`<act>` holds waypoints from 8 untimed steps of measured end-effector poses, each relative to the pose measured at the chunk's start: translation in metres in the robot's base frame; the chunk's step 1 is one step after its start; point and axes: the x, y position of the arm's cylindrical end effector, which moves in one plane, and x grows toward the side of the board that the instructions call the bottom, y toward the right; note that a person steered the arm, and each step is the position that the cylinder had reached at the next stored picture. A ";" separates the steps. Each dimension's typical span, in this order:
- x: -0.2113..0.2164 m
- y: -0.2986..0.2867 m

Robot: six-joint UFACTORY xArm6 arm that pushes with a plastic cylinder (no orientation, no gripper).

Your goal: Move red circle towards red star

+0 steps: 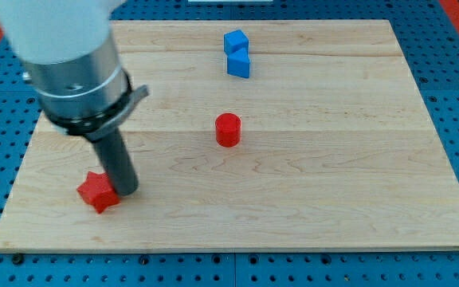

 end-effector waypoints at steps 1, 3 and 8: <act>0.004 -0.017; 0.011 0.041; -0.043 0.042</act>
